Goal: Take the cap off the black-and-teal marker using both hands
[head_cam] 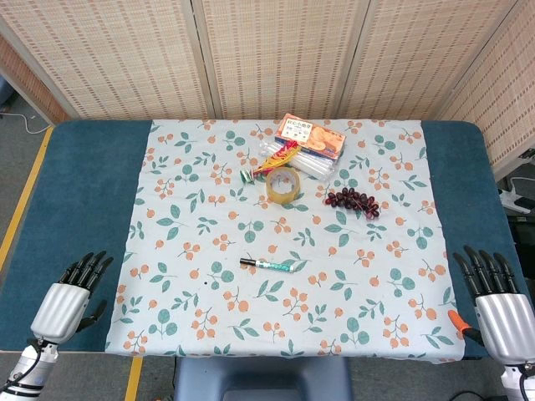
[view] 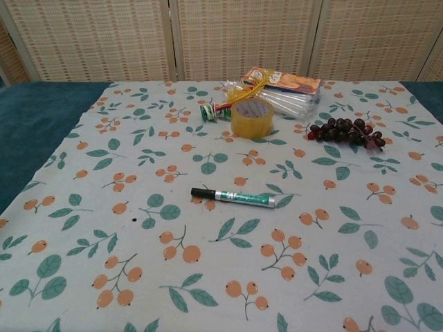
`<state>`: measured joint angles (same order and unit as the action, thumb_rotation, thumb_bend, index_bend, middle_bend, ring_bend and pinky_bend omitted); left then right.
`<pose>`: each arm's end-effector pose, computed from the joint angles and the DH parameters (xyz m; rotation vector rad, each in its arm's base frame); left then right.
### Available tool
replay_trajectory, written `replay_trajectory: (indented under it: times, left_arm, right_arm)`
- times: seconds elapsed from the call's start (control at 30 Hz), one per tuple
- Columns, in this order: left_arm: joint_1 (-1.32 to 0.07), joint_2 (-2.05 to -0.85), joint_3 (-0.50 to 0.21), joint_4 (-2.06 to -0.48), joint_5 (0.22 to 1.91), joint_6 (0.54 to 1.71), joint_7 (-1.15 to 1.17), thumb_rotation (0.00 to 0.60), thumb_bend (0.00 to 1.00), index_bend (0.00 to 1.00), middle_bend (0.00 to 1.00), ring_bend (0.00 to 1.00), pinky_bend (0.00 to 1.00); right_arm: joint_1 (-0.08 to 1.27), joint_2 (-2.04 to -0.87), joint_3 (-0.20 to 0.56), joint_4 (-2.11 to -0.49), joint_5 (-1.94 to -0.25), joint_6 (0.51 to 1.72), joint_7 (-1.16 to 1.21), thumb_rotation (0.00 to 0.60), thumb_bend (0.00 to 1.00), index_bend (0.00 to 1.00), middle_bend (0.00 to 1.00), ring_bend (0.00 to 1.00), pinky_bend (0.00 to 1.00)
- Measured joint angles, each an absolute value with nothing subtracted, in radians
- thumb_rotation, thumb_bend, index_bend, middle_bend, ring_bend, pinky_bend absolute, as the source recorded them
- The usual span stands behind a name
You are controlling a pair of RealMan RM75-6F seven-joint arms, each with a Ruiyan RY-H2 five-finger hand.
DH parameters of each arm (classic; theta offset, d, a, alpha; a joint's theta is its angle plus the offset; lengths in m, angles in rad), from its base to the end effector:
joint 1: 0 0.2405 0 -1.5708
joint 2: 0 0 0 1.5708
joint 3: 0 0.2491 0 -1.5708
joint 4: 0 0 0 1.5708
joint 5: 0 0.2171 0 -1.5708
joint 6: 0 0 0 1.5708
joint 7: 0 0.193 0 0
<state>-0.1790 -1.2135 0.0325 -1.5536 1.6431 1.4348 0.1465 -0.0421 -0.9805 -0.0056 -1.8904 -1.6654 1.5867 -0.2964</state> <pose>-0.2741 0.2353 0.0905 -1.6736 -0.7692 -0.8846 -0.2550 -0.1804 0.1671 1.4625 -0.7569 0.8174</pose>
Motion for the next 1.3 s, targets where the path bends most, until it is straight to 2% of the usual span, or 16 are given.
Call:
replay_trajectory:
  times: [0.2,0.33,0.4,0.53,0.63,0.77,1.07,1.3]
  left_arm:
    - [-0.182,-1.221,0.032,-1.548,1.64,1.426,0.147,0.6,0.4,0.0,0.0,0.0,0.16]
    - [-0.189,-1.225,0.031,-1.549,1.646,1.422,0.151,0.6,0.4,0.0,0.0,0.0,0.16]
    - [-0.193,-1.23,0.031,-1.546,1.649,1.418,0.15,0.6,0.4,0.0,0.0,0.0,0.16]
    - [-0.201,-1.234,0.031,-1.534,1.656,1.412,0.142,0.6,0.4,0.0,0.0,0.0,0.16]
    - [-0.21,-1.239,0.032,-1.519,1.658,1.397,0.145,0.6,0.4,0.0,0.0,0.0,0.16]
    - [-0.219,-1.241,0.026,-1.513,1.654,1.39,0.142,0.6,0.4,0.0,0.0,0.0,0.16]
    - [-0.219,-1.223,0.025,-1.506,1.65,1.404,0.092,0.6,0.4,0.0,0.0,0.0,0.16]
    - [-0.217,-1.213,0.025,-1.503,1.647,1.411,0.075,0.6,0.4,0.0,0.0,0.0,0.16]
  right_arm:
    - [-0.033,-0.99,-0.008,-1.888,-1.672,1.57,-0.283,0.6,0.08,0.0,0.0,0.0,0.0]
    - [-0.011,-1.037,-0.001,-1.865,-1.678,1.544,-0.284,0.6,0.08,0.0,0.0,0.0,0.0]
    - [0.015,-1.07,0.008,-1.856,-1.676,1.509,-0.3,0.6,0.08,0.0,0.0,0.0,0.0]
    - [0.103,-1.123,0.049,-1.848,-1.658,1.394,-0.347,0.6,0.09,0.02,0.07,0.0,0.0]
    - [0.191,-1.178,0.094,-1.841,-1.61,1.277,-0.388,0.6,0.11,0.08,0.12,0.0,0.0]
    - [0.327,-1.292,0.16,-1.81,-1.482,1.124,-0.447,0.6,0.2,0.21,0.23,0.0,0.0]
    - [0.553,-1.589,0.243,-1.61,-1.269,0.956,-0.539,0.6,0.21,0.26,0.26,0.0,0.0]
    - [0.662,-1.73,0.248,-1.448,-1.221,0.886,-0.555,0.6,0.21,0.28,0.26,0.0,0.0]
